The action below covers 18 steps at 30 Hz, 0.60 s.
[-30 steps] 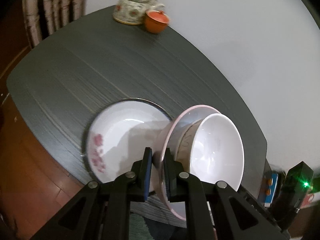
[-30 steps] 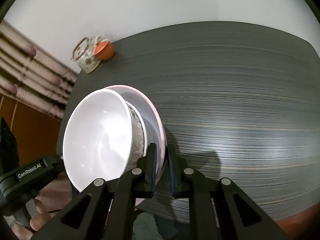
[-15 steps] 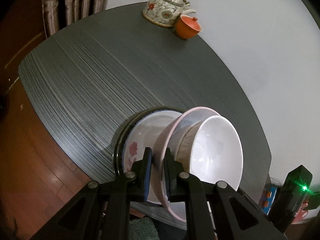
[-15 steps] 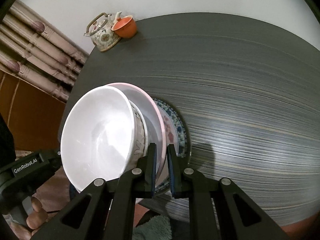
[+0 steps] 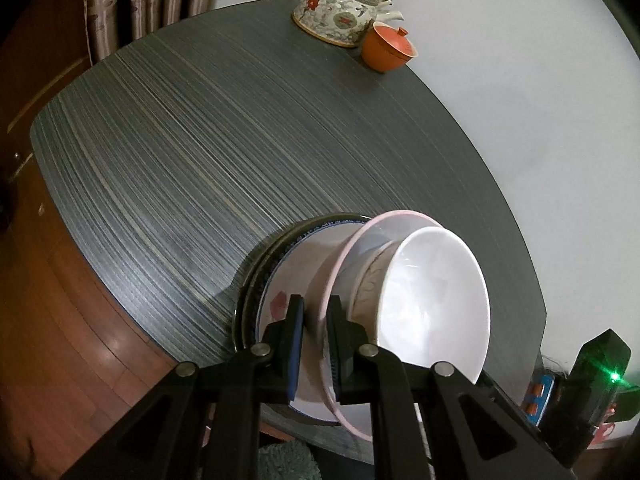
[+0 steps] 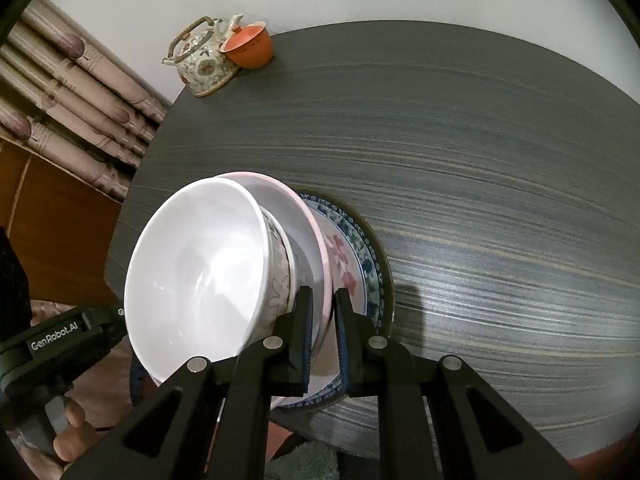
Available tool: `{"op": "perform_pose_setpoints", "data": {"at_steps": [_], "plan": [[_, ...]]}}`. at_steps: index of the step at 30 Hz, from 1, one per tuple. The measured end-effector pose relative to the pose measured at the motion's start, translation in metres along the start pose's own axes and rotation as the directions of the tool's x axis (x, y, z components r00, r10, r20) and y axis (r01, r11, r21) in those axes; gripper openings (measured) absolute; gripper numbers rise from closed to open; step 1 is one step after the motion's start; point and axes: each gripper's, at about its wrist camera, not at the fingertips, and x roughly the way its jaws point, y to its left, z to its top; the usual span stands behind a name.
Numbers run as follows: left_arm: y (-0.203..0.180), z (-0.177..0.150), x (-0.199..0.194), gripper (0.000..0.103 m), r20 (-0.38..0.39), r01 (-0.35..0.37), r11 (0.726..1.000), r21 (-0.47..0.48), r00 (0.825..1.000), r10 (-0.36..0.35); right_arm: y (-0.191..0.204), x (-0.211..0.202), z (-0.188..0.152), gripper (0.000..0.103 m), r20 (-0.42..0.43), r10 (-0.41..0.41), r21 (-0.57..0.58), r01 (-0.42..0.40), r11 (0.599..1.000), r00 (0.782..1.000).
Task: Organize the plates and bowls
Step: 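Lower the nested bowls onto the pink-flowered plate stack with the left gripper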
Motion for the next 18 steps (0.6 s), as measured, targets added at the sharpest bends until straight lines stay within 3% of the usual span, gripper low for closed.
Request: {"op": "perform_pose_setpoints", "data": {"at_steps": [13,18], "plan": [[0.0095,0.0001,0.0080,0.014,-0.007,-0.028,1.000,-0.004,1.000,0.028,0.0027,0.0001,-0.0038,0.014,0.017,0.002,-0.016,-0.002,1.000,1.000],[0.0095,-0.0015,0.0048,0.023,0.015,-0.058,0.998,0.019,0.998,0.058,-0.0022,0.0002,-0.0068,0.035,0.023,-0.029,-0.006,0.030,1.000,0.999]]}}
